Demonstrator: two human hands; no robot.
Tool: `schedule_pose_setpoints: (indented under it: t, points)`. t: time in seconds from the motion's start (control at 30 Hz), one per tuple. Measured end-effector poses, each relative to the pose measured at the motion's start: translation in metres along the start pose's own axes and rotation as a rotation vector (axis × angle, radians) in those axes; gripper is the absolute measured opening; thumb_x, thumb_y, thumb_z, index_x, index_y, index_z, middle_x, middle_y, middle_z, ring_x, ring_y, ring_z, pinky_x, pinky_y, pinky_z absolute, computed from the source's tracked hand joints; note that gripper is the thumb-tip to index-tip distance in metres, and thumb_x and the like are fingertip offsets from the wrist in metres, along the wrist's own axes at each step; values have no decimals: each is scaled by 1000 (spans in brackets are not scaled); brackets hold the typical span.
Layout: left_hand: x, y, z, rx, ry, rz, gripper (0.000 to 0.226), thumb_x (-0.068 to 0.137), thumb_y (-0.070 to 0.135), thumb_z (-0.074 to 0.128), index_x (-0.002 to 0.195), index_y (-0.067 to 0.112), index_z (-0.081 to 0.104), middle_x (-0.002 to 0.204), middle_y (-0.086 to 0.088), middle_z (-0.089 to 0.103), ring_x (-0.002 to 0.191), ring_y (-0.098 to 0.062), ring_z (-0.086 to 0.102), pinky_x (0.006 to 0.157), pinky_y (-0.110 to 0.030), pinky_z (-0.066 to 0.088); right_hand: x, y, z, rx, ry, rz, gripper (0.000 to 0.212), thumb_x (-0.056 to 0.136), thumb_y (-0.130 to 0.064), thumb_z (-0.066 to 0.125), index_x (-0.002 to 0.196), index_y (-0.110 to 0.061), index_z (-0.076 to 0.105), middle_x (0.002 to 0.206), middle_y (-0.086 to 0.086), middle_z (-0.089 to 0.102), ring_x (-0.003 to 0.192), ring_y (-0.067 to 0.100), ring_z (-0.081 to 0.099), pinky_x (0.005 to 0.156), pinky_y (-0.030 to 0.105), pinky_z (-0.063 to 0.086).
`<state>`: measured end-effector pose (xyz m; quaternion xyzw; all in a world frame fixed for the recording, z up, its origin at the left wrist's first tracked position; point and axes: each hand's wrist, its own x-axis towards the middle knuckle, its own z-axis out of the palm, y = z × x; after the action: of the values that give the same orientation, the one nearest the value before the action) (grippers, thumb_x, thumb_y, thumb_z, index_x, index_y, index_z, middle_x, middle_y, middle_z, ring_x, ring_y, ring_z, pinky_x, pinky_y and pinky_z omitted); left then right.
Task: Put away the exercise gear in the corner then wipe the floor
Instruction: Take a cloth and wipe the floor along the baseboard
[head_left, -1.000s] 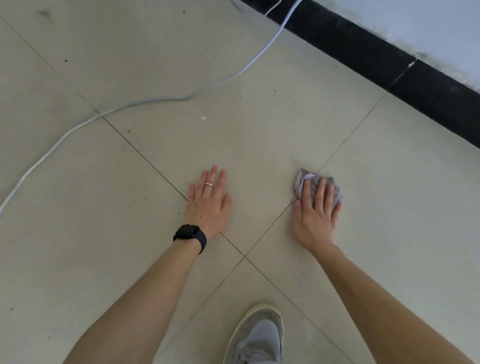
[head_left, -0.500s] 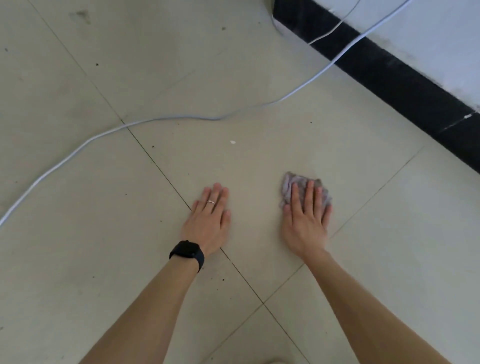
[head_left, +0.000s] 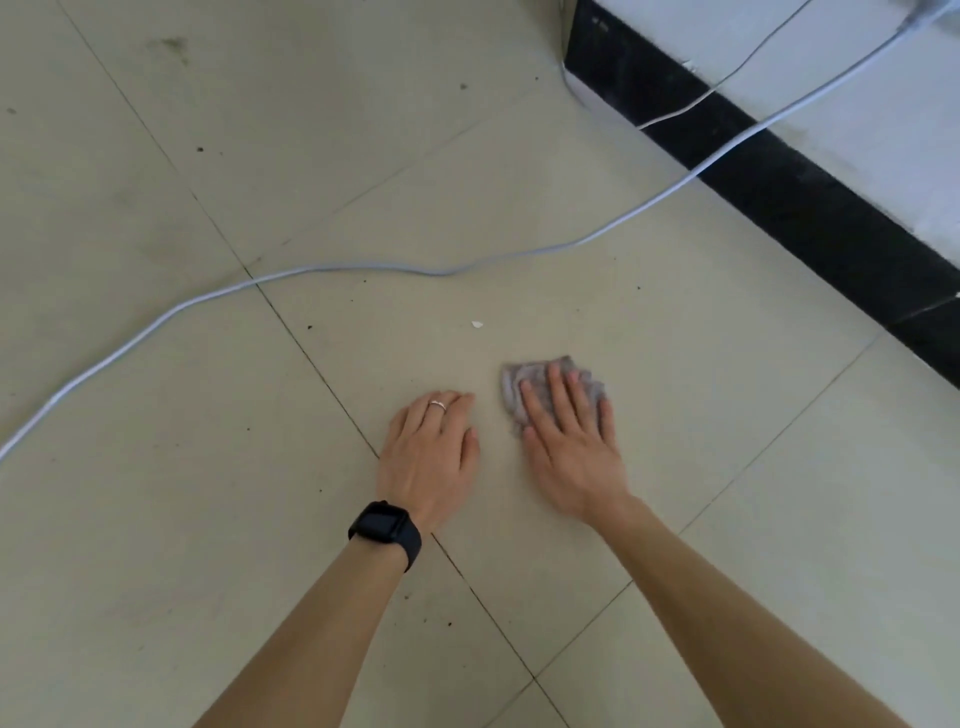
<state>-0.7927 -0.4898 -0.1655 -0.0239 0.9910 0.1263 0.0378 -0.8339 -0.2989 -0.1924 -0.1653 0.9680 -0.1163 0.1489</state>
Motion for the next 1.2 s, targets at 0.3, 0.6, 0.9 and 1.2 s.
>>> schedule_pose_setpoints:
  t: [0.3,0.6,0.9,1.2]
  points:
    - [71,84,40,-60,-179,198,68,96,48,10,159,22,10,166,8,2,153,-15,1,122,-46,3,14,128,-44,-15,-26,206,64,90,-65,-12,152,-49,-15,163,-14,-22,149,11,-23,123,40,-7]
    - [82,100,65,52,-142,288,65,100,46,28,157,18,19,166,6,9,152,-11,5,118,-47,13,-18,134,-31,-133,-35,-124,54,106,-46,12,159,-34,7,167,-4,4,154,20,2,120,49,12]
    - [93,101,66,60,-151,263,68,98,47,31,159,22,11,166,9,4,152,-10,4,121,-48,12,63,142,-56,38,80,341,57,105,-45,14,156,-38,-12,165,-3,-20,149,16,-25,122,49,-9]
    - [92,103,65,75,-158,264,70,98,47,31,159,21,10,166,8,5,152,-11,7,121,-47,12,112,235,-96,106,108,594,58,104,-51,11,157,-39,-7,166,-5,-17,150,12,-21,123,50,-6]
